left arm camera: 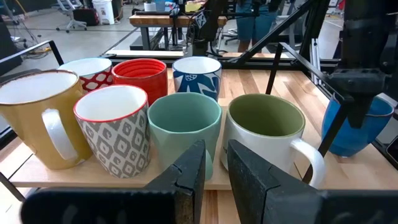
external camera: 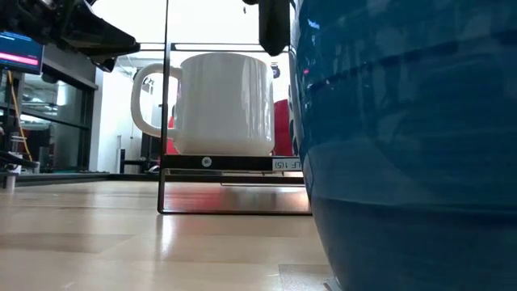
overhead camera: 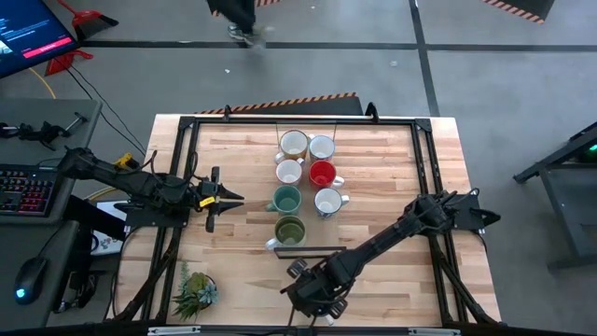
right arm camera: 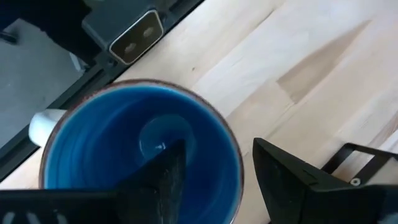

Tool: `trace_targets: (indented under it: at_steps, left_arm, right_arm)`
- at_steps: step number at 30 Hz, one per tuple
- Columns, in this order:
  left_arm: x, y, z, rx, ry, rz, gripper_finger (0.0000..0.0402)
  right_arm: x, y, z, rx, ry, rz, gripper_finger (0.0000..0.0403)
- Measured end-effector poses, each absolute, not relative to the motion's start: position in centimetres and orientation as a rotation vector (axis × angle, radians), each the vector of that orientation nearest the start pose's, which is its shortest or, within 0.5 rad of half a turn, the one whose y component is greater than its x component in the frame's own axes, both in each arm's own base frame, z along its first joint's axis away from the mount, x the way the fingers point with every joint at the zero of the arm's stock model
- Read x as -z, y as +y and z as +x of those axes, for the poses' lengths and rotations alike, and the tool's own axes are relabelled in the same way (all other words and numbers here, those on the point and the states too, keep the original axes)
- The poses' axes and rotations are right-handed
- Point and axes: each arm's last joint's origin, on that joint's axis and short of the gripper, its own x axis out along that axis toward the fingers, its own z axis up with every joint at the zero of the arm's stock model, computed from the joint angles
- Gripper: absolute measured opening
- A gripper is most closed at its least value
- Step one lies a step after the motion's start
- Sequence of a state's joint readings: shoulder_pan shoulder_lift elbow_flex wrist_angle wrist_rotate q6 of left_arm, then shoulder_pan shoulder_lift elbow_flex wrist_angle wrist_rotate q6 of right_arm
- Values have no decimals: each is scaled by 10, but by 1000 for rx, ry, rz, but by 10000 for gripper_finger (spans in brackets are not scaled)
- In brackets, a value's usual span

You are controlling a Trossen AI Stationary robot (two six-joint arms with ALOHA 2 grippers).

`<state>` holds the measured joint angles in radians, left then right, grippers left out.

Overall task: Place coffee mugs
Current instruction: Put the blue mug on the shelf

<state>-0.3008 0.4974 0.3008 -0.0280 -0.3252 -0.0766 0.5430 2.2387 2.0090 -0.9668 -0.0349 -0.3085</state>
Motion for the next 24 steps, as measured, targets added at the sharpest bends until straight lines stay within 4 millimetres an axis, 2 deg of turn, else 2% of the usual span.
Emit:
trace_targets:
  at_steps: [9,14,19,24]
  left_arm:
    - [-219,-31,130,-32,212,-8,58]
    - [-219,-31,130,-32,211,-8,58]
    - [-219,-31,130,-32,211,-8,58]
    - [-219,-31,130,-32,210,-8,58]
  right_arm:
    - [-214,245,405,-711,1108,-573,165]
    - [-198,247,408,-718,1141,-570,165]
    - [-193,248,409,-713,1154,-571,163]
    - [-193,246,410,-707,1157,-567,130]
